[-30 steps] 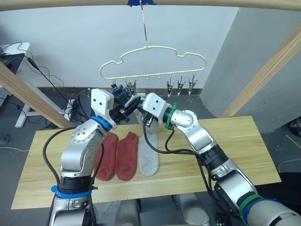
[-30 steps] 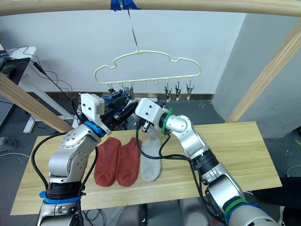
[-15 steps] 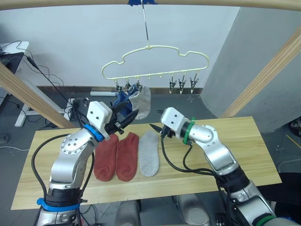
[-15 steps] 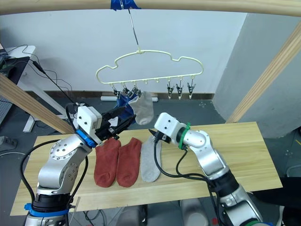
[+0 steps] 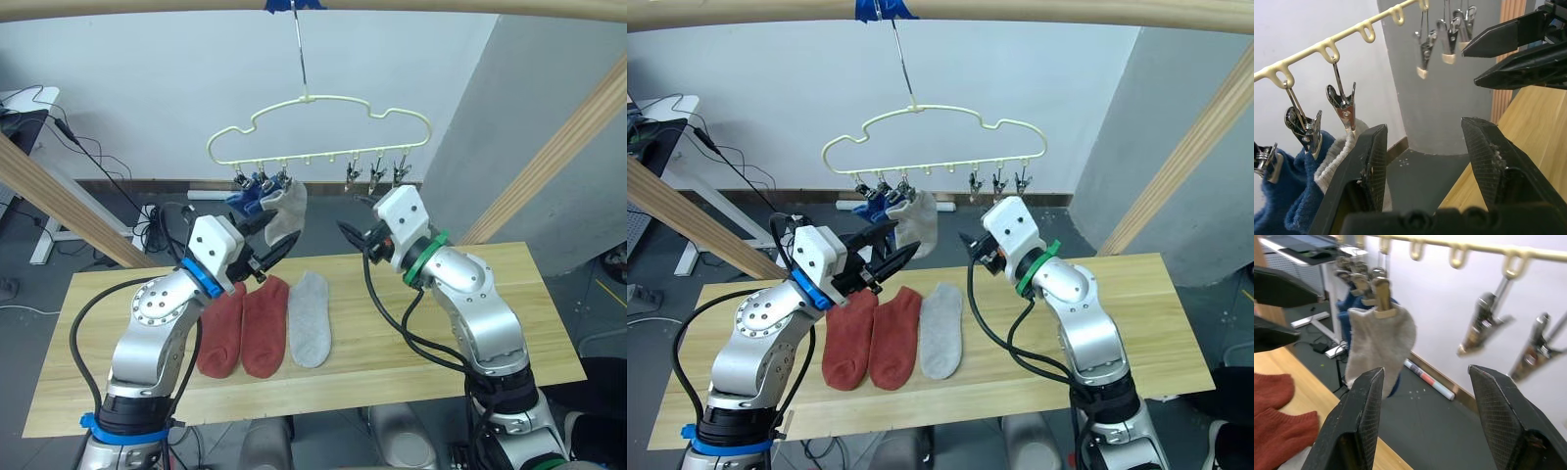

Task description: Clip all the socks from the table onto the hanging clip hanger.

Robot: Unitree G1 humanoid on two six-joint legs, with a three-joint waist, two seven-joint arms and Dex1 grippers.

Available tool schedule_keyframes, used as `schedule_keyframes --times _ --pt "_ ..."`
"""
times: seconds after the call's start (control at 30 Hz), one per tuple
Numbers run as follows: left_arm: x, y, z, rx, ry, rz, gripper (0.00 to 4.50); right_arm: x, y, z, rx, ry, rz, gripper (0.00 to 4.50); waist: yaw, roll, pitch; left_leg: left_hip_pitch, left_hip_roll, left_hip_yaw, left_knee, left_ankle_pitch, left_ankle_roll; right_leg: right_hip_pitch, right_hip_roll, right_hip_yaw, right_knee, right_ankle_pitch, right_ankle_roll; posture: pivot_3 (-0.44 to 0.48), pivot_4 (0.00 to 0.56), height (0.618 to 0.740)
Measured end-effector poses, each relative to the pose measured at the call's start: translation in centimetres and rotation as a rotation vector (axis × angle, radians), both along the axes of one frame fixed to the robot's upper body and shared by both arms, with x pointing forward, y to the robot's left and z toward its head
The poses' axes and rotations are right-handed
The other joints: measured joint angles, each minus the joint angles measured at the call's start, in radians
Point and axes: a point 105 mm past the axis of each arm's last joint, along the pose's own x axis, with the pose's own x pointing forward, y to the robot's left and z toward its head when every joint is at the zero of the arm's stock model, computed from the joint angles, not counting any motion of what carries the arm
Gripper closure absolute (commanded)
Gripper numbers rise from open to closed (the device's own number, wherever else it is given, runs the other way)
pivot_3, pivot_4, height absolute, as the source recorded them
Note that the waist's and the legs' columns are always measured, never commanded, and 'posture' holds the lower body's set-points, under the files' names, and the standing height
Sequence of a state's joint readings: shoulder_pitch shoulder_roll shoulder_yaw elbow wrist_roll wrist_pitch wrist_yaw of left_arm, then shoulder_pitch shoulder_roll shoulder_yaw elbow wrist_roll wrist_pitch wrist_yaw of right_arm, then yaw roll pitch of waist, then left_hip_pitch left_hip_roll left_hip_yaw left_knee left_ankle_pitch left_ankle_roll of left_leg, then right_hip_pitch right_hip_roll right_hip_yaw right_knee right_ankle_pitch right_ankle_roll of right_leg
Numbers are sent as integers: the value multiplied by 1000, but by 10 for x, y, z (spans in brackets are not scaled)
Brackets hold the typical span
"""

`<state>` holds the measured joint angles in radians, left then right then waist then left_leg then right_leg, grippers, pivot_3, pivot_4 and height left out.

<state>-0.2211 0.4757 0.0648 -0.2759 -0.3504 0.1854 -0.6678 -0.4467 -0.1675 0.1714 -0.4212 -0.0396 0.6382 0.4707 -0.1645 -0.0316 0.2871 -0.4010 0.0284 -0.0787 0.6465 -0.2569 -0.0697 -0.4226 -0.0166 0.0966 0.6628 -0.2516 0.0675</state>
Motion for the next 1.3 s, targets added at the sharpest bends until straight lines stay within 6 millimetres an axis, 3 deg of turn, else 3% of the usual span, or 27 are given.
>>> schedule_keyframes --times 0.33,0.8,1.3 --pt "3 -5 13 -11 -49 -14 1856 11 1 16 102 -9 -73 1659 -1 0 -1 0 0 0 0 0 0 0 0 0 1 0 0 -193 206 740" --pt "2 -8 12 -3 -47 -39 1856 32 14 20 124 14 -95 1659 -2 0 -1 0 0 0 0 0 0 0 0 0 2 0 -1 -177 211 740" --pt "1 -9 11 2 -43 -44 1856 41 29 22 143 1 -65 1659 -1 0 -1 0 0 0 1 0 0 0 0 0 3 1 -1 -155 213 740"
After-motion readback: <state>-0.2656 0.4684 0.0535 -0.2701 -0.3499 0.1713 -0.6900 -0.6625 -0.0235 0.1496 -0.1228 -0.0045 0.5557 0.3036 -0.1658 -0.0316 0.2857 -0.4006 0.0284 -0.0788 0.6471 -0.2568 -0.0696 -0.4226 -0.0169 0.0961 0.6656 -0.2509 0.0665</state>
